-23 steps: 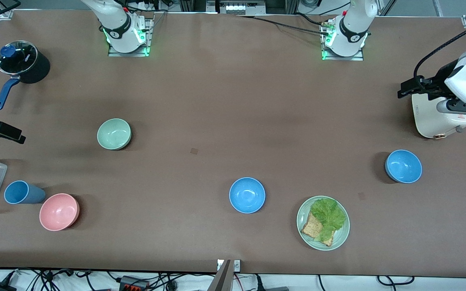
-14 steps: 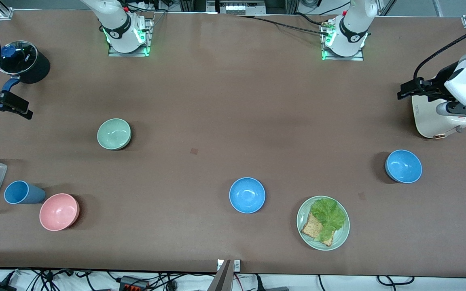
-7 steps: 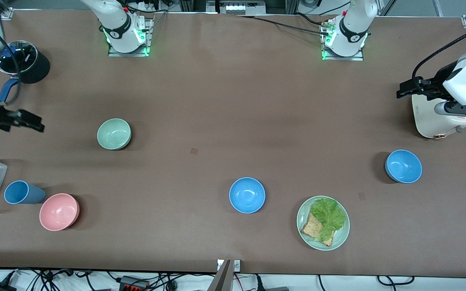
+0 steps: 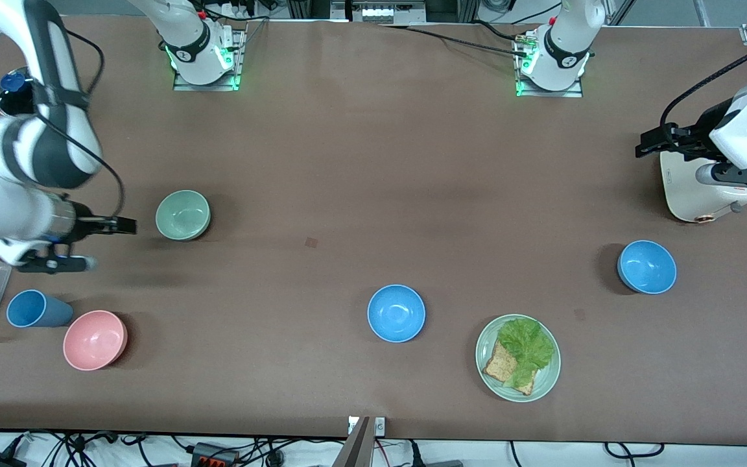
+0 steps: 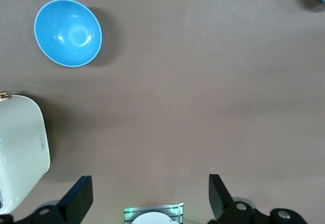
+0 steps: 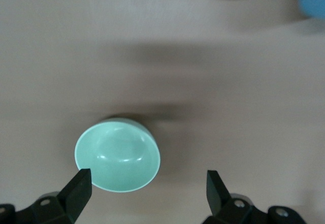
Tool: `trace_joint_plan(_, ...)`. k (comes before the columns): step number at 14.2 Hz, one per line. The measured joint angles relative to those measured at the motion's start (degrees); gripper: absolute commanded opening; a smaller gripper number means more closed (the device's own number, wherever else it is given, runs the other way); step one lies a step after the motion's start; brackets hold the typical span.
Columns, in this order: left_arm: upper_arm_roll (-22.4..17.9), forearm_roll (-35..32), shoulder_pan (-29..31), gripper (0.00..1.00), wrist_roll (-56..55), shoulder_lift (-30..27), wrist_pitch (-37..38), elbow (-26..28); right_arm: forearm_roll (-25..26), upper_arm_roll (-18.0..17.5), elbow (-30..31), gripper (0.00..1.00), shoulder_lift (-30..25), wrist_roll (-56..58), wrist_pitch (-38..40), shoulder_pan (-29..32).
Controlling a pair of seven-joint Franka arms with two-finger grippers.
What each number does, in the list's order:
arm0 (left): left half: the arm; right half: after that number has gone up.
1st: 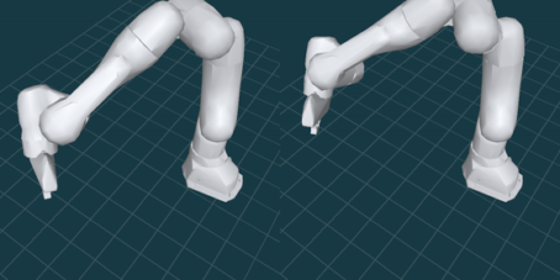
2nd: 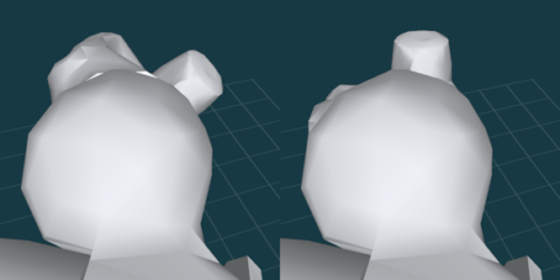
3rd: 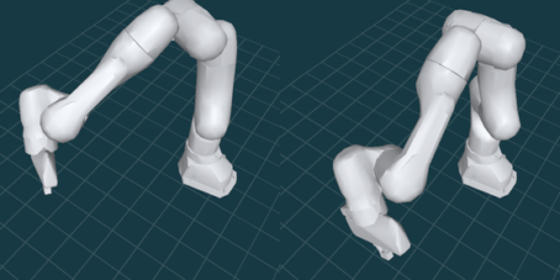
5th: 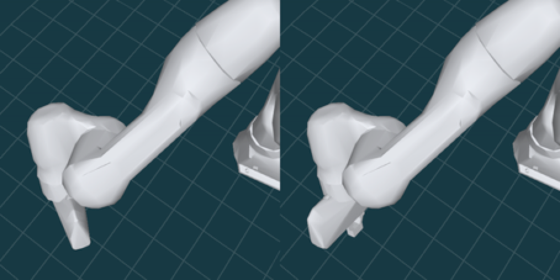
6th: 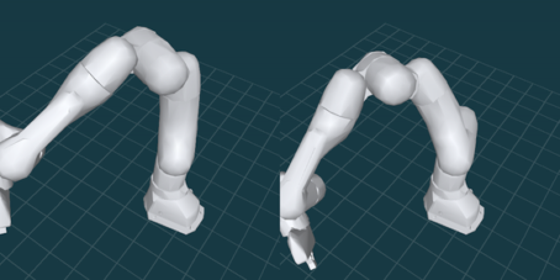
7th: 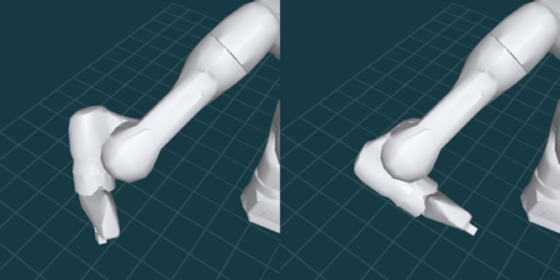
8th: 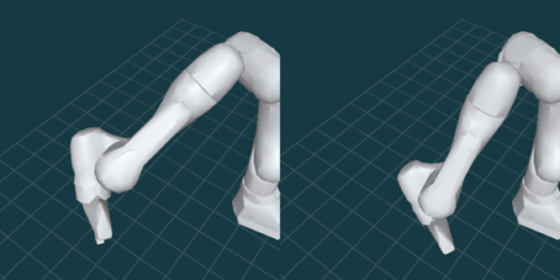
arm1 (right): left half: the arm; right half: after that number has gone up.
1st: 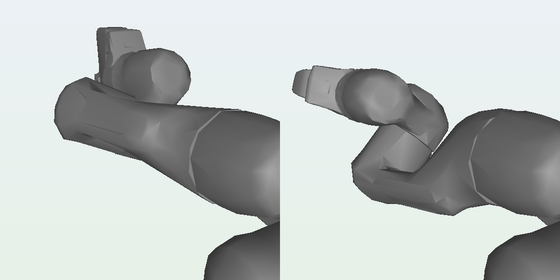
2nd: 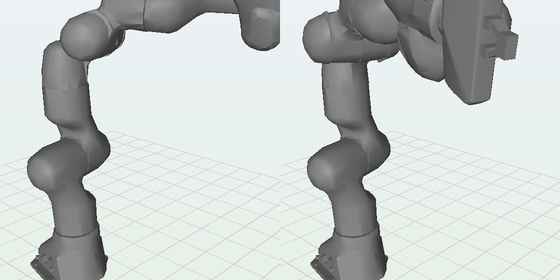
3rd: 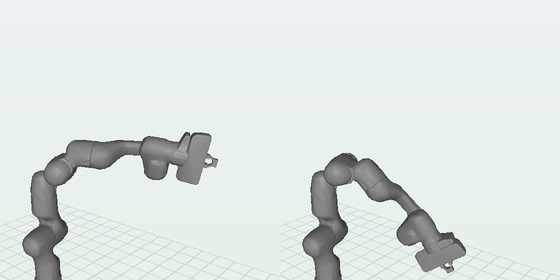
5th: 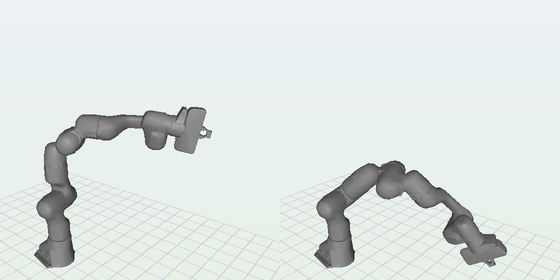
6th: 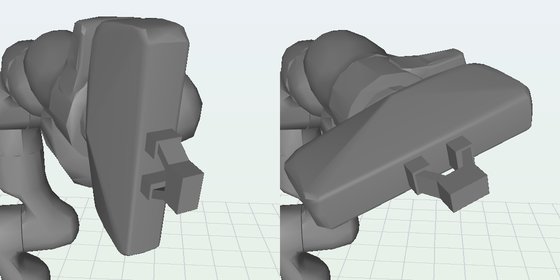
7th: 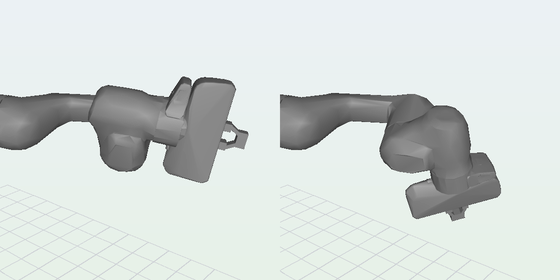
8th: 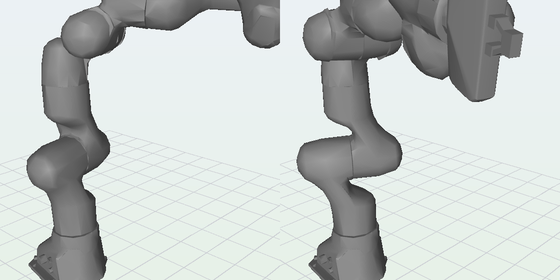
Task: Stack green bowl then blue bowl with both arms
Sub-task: 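Grasp the rim of the pale green bowl with the right gripper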
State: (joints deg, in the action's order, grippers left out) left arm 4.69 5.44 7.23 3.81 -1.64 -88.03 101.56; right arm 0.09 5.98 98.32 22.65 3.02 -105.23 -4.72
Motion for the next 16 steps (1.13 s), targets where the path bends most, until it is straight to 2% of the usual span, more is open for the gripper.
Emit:
trace_joint_plan(3, 0.0, 0.0, 0.0, 1.00, 0.0, 0.0, 0.0, 0.0, 0.0, 0.1, 3.8, 1.00, 1.4, 0.0, 0.0, -0.1)
trace_joint_plan(8, 0.0, 0.0, 0.0, 1.00, 0.0, 0.0, 0.1, 0.0, 0.0, 0.1, 11.5, 1.00, 1.8, 0.0, -5.8, 0.0)
trace_joint_plan(10, -0.1, 0.0, 0.0, 1.00, 0.0, 0.0, 0.1, 0.0, 0.0, 0.1, 12.7, 0.91, 2.3, 0.0, -6.7, 0.0)
trace_joint_plan(11, -0.1, 0.0, 0.0, 1.00, 0.0, 0.0, 0.1, 0.0, 0.0, 0.1, 12.8, 0.80, 2.7, 0.0, -6.8, 0.1)
trace_joint_plan(13, -0.1, 0.0, 0.1, 1.00, 0.0, 0.1, 0.2, 0.0, 0.0, 0.2, 12.9, 0.67, 3.6, 0.0, -7.0, 0.1)
trace_joint_plan(16, -0.3, 0.0, 0.8, 1.00, 0.0, 0.8, 0.2, -0.3, 0.0, 0.3, 12.9, 0.62, 4.8, -0.1, -7.5, 0.3)
